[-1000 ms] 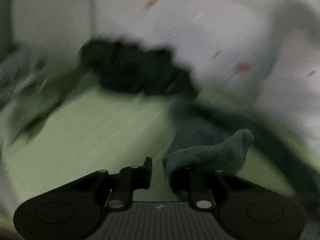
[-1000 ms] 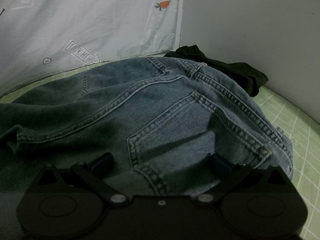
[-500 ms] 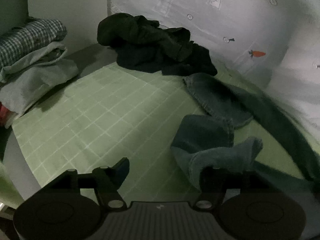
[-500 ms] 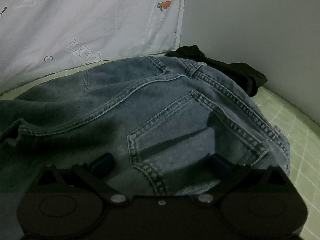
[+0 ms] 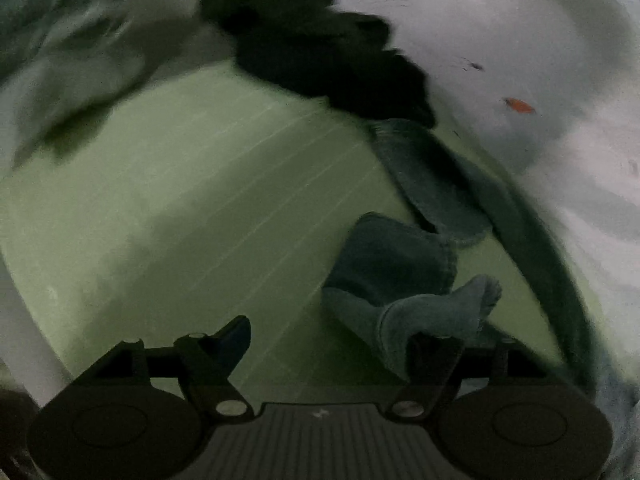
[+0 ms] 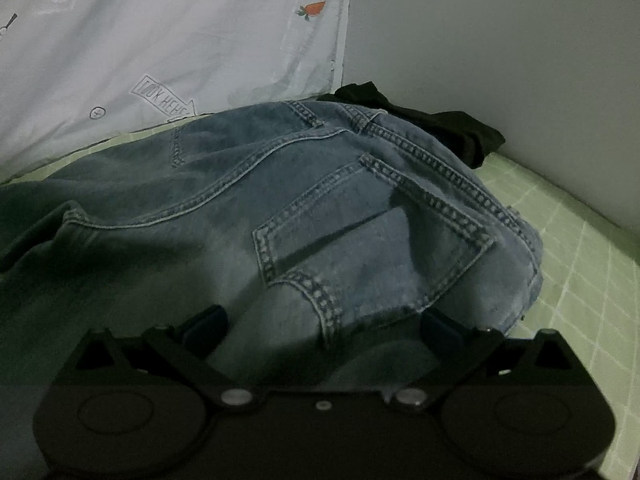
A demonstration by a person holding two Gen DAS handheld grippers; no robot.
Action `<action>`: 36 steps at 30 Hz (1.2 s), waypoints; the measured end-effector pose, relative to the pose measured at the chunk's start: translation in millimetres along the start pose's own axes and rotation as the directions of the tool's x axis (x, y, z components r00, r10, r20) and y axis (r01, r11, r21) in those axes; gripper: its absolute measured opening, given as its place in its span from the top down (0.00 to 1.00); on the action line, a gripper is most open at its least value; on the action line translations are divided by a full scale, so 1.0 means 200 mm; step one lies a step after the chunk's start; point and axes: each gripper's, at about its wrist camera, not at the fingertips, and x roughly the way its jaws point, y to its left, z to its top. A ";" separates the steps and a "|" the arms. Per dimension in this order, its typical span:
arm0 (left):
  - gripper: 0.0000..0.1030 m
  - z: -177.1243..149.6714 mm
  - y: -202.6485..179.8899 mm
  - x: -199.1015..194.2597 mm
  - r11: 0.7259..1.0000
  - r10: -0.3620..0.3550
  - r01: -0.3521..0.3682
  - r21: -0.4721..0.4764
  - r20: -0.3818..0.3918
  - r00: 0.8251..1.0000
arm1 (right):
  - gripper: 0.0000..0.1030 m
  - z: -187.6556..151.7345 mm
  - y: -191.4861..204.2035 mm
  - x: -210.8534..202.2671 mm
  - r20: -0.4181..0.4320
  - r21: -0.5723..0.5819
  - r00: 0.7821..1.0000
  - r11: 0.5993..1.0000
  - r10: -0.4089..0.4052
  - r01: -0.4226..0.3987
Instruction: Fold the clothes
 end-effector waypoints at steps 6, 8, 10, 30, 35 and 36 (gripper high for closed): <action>0.23 0.00 0.23 -0.12 0.922 -0.177 0.205 -0.327 0.115 0.978 | 0.00 -0.01 0.00 0.00 0.001 0.008 1.000 1.000 0.006 -0.006; 0.19 0.01 0.25 -0.19 0.936 -0.105 0.157 -0.314 0.177 0.979 | 0.00 -0.01 -0.01 0.00 -0.001 0.015 1.000 1.000 0.014 -0.014; 0.19 0.02 0.25 -0.23 0.963 0.004 0.049 -0.267 0.194 0.981 | 0.00 -0.01 -0.02 0.00 -0.005 0.027 1.000 0.999 0.025 -0.025; 0.12 -0.20 -0.46 0.45 0.766 0.122 -0.085 0.637 -0.014 0.992 | 0.00 -0.03 -0.02 -0.02 0.003 0.015 1.000 1.000 0.027 -0.027; 0.61 -0.17 -0.37 0.41 0.839 0.129 -0.116 0.531 0.013 0.992 | 0.00 -0.03 -0.02 -0.03 0.007 0.010 1.000 1.000 0.023 -0.023; 0.73 -0.15 -0.34 0.37 0.855 0.135 -0.135 0.500 0.036 0.990 | 0.00 -0.03 -0.02 -0.03 0.006 0.012 1.000 1.000 0.024 -0.024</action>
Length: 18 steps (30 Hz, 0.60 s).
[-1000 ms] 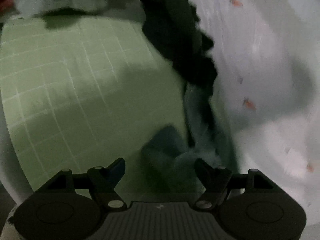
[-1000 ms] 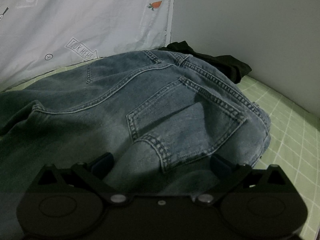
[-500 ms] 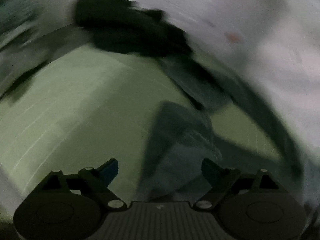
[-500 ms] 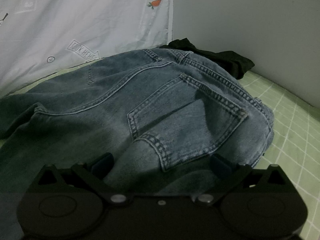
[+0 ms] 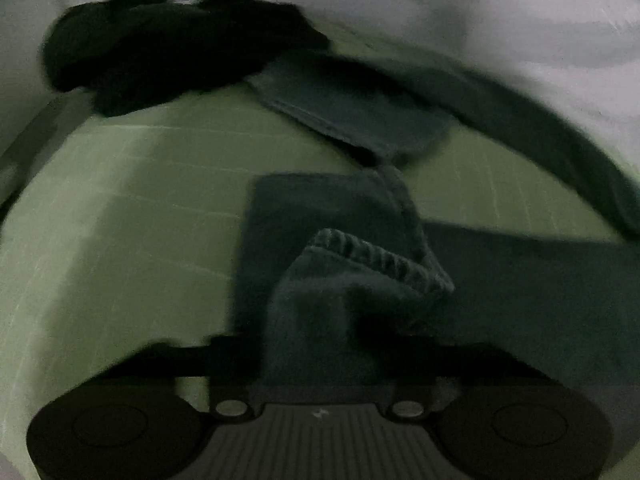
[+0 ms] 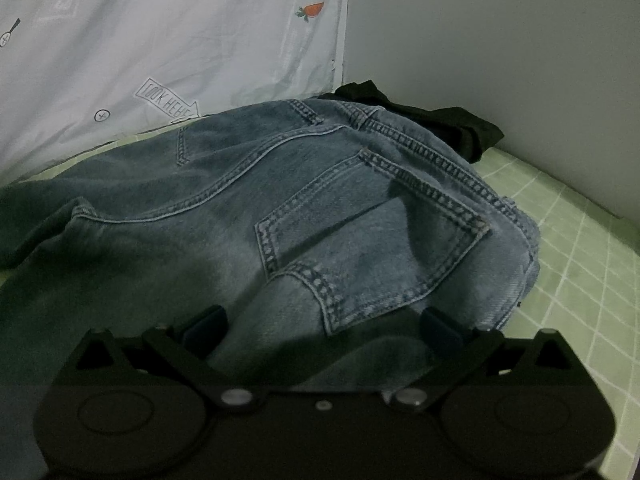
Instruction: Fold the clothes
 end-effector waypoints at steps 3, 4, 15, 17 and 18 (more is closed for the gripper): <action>0.93 -0.01 0.17 -0.14 0.969 0.216 -0.204 -0.142 0.073 0.974 | 0.00 0.00 0.00 0.00 -0.001 0.004 1.000 1.000 0.004 -0.004; 0.94 -0.02 0.25 -0.18 0.941 0.291 -0.269 -0.207 0.084 0.953 | 0.00 0.00 0.00 0.00 -0.001 0.005 1.000 1.000 0.005 -0.005; 0.62 -0.12 0.54 -0.28 0.933 0.219 -0.185 -0.309 0.079 0.973 | 0.00 0.00 -0.01 0.01 -0.006 0.020 1.000 1.000 0.021 -0.021; 0.47 -0.09 0.39 -0.23 0.973 0.120 -0.096 -0.209 0.104 0.987 | 0.00 0.00 -0.01 0.01 -0.007 0.021 1.000 1.000 0.021 -0.021; 0.42 -0.07 0.33 -0.20 0.984 0.082 -0.064 -0.167 0.101 0.992 | 0.00 0.00 -0.01 0.01 -0.006 0.021 1.000 1.000 0.021 -0.021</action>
